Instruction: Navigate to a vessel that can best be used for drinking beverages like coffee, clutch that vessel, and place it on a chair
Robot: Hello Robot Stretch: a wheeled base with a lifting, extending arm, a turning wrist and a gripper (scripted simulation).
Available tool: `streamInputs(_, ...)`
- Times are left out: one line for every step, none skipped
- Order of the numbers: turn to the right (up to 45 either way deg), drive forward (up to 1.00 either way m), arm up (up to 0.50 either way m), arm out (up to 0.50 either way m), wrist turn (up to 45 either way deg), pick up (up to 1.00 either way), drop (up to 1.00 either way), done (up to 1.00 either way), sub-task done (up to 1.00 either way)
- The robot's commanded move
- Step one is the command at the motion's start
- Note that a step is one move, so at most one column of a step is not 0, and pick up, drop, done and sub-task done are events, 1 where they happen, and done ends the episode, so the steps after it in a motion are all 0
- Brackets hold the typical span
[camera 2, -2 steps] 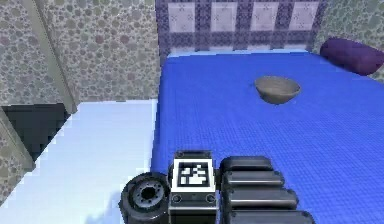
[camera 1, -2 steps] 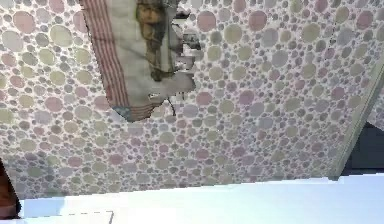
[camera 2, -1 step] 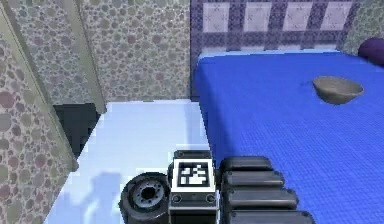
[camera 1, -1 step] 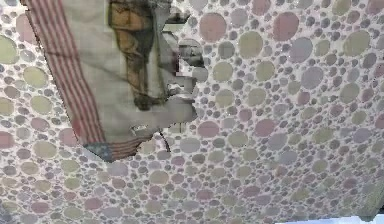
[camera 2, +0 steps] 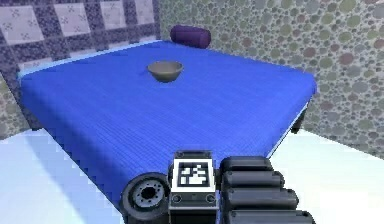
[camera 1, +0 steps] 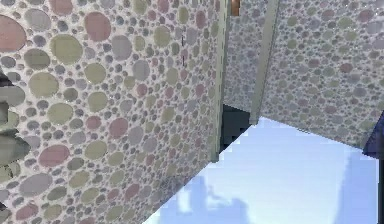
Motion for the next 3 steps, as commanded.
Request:
streamInputs(21.0,0.0,0.0,0.0,0.0,0.0,0.0,0.0,0.0)
streamInputs(0.0,1.0,0.0,0.0,0.0,0.0,0.0,0.0,0.0)
streamInputs(0.0,0.5,0.0,0.0,0.0,0.0,0.0,0.0,0.0)
